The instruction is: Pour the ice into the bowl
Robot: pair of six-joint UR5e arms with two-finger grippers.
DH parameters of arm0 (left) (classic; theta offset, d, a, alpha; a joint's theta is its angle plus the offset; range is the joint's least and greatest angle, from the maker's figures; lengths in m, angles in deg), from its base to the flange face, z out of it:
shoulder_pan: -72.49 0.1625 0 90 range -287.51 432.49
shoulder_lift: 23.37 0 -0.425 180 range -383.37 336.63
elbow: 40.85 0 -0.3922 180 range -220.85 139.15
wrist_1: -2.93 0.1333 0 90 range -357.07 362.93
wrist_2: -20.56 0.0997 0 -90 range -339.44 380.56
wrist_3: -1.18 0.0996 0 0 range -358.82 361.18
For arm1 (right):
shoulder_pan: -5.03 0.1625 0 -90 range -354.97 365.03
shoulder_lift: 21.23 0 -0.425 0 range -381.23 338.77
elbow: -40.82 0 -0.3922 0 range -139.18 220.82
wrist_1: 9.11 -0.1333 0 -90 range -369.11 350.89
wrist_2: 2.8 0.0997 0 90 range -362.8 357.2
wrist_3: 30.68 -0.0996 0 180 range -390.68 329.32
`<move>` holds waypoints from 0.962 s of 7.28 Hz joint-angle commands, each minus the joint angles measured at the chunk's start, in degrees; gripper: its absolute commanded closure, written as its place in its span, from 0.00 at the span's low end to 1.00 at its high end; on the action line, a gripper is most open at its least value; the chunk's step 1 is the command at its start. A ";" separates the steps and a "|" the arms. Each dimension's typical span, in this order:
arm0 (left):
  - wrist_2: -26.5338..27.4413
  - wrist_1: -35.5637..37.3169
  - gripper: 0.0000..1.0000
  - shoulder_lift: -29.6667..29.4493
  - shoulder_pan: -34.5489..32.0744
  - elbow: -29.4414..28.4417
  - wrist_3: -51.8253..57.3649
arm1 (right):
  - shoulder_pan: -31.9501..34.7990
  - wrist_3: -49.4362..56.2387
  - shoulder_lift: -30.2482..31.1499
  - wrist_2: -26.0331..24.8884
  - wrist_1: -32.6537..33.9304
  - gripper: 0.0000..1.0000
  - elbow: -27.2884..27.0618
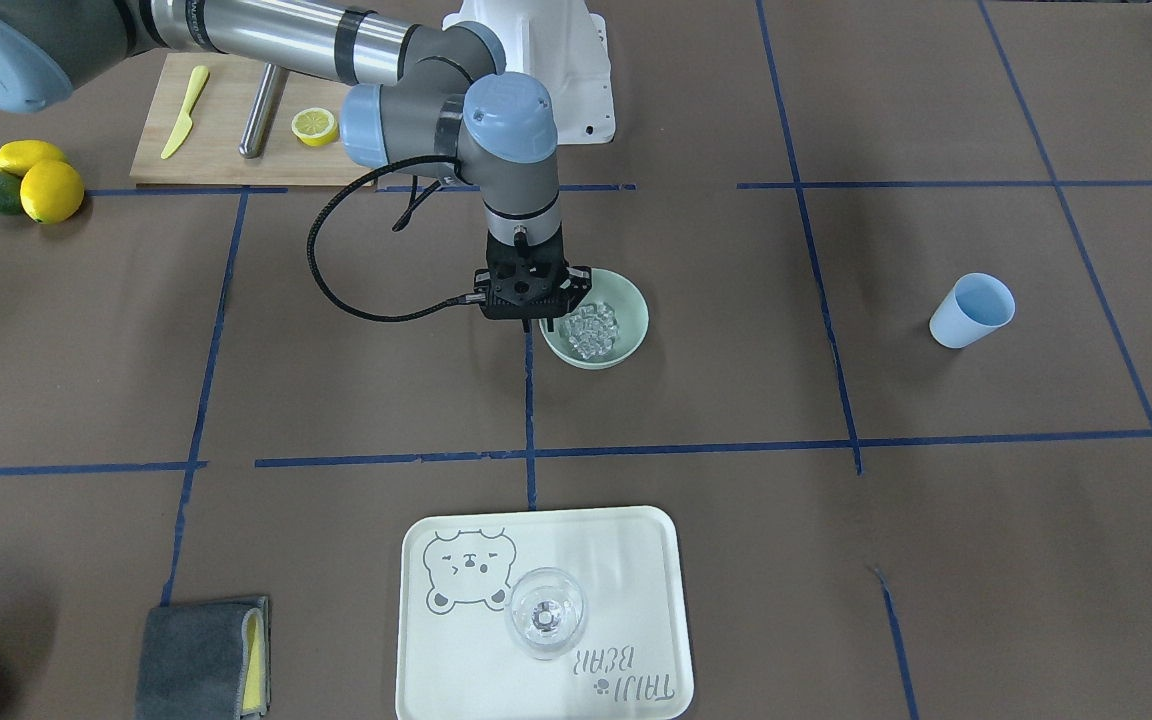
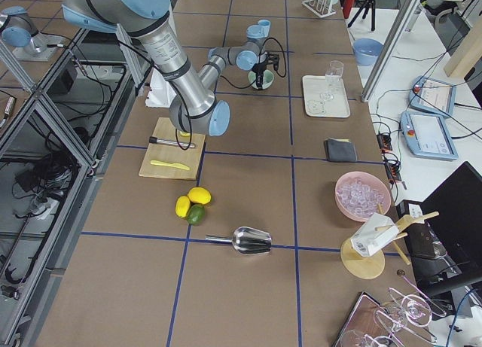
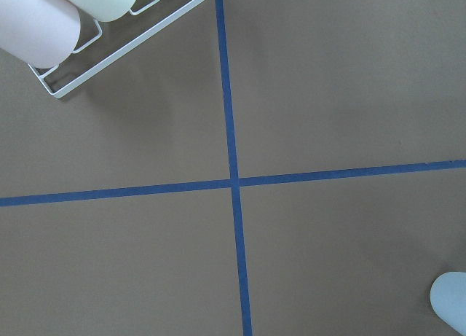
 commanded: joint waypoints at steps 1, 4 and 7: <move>0.01 0.00 0.00 0.03 0.00 0.00 0.00 | 1.94 0.03 0.13 0.46 -0.12 1.00 -0.35; 0.01 -0.09 0.00 0.03 0.00 -0.09 0.00 | 4.04 -0.24 3.10 0.98 0.40 1.00 -7.25; 0.01 0.00 0.00 0.03 0.00 -0.27 0.00 | 11.32 6.13 15.91 11.42 -0.03 1.00 -21.93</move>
